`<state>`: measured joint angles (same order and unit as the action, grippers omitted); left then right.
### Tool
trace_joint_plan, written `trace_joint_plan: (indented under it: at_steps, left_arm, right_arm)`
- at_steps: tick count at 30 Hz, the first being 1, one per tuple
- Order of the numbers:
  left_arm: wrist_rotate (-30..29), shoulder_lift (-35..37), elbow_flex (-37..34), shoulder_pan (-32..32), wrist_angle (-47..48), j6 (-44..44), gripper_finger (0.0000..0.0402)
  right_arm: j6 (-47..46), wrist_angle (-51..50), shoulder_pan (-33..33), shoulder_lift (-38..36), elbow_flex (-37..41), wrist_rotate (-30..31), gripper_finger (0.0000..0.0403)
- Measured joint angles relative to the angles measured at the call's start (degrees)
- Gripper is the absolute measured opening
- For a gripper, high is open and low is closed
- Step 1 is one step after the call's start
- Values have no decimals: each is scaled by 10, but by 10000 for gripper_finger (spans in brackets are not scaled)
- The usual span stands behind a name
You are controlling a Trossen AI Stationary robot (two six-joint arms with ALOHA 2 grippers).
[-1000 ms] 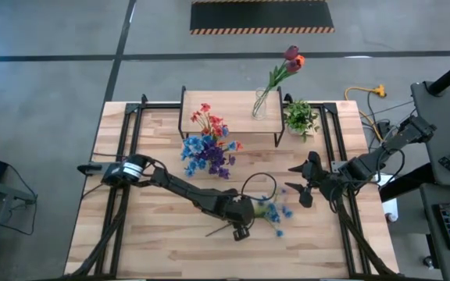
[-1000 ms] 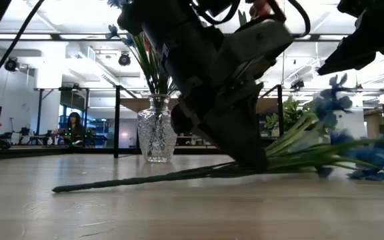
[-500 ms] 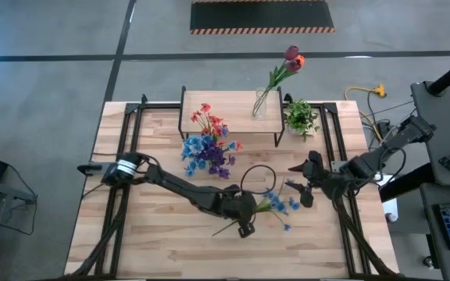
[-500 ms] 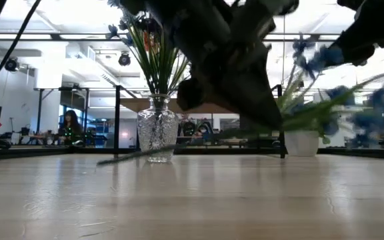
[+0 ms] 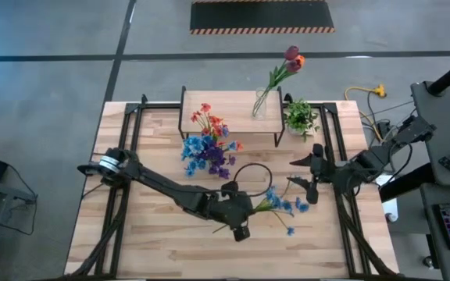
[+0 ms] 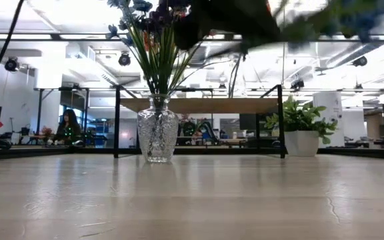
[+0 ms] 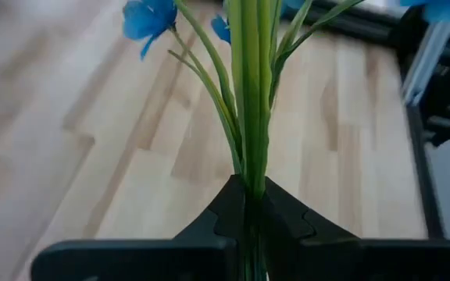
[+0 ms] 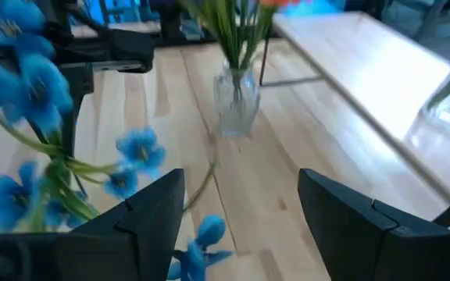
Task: Pick and place flowers into a vace then onto a shelf
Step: Put the blue flowers into the transparent vase
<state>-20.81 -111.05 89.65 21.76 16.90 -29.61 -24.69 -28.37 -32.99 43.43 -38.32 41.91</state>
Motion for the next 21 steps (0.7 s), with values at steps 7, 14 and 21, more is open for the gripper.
trace_joint_plan:
  at_steps: [7, 14, 21]
  left_arm:
    - [-88, 36, -1, 29, 2, 16, 6]
    - [-208, 51, -3, 57, 2, 19, 6]
    - [-408, 68, -3, 97, 1, 20, 6]
  right_arm:
    - [82, 1, 0, -11, -70, 1, 242]
    - [162, 1, 0, -13, -149, 2, 242]
    - [213, -16, 0, -14, -194, 2, 242]
